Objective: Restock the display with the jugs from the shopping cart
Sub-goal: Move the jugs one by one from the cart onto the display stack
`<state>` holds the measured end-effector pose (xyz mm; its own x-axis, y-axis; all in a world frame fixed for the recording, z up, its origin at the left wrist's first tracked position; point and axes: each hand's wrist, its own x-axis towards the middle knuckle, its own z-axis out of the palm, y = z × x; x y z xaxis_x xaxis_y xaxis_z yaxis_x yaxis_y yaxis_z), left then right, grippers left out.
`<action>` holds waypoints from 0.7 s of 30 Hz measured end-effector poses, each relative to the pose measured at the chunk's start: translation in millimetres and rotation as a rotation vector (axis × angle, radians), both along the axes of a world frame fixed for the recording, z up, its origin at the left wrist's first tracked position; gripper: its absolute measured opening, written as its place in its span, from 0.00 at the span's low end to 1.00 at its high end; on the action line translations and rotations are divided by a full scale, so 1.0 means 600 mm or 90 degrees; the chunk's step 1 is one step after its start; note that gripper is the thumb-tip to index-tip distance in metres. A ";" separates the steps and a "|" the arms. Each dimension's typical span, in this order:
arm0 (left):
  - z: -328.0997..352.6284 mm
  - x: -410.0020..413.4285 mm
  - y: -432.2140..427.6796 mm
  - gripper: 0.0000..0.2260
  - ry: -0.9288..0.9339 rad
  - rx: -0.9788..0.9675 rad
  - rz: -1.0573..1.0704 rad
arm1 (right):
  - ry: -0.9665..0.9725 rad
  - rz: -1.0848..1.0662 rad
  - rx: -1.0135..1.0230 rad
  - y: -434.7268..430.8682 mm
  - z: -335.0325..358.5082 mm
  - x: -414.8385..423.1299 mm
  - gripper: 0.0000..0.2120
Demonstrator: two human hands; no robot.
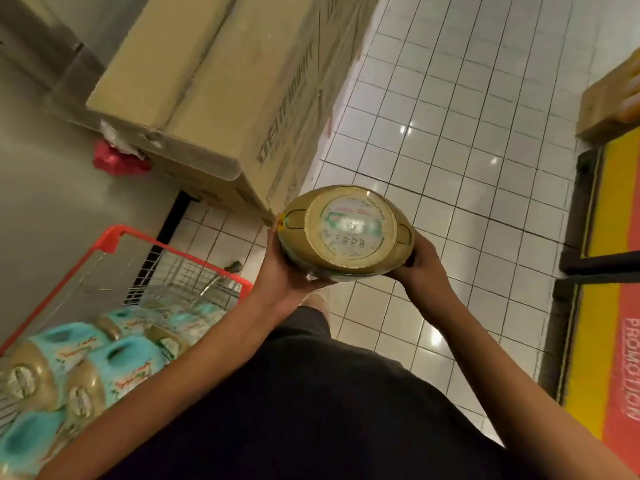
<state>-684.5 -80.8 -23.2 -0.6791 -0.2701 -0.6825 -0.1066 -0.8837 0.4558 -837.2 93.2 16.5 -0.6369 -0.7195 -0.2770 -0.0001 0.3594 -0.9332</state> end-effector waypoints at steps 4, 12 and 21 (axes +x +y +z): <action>-0.007 -0.121 -0.075 0.33 0.017 -0.016 -0.025 | -0.011 -0.037 -0.004 -0.064 -0.007 -0.109 0.25; 0.011 -0.350 -0.243 0.32 0.003 -0.029 -0.024 | -0.017 -0.034 -0.015 -0.233 0.026 -0.333 0.26; 0.026 -0.528 -0.428 0.27 -0.039 -0.036 0.152 | -0.022 0.141 -0.021 -0.474 0.024 -0.571 0.27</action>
<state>-1001.3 -337.5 -7.6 -0.5491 -0.4576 -0.6994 0.0738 -0.8601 0.5048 -1179.9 -191.1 31.2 -0.4533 -0.8494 -0.2704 -0.0430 0.3238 -0.9451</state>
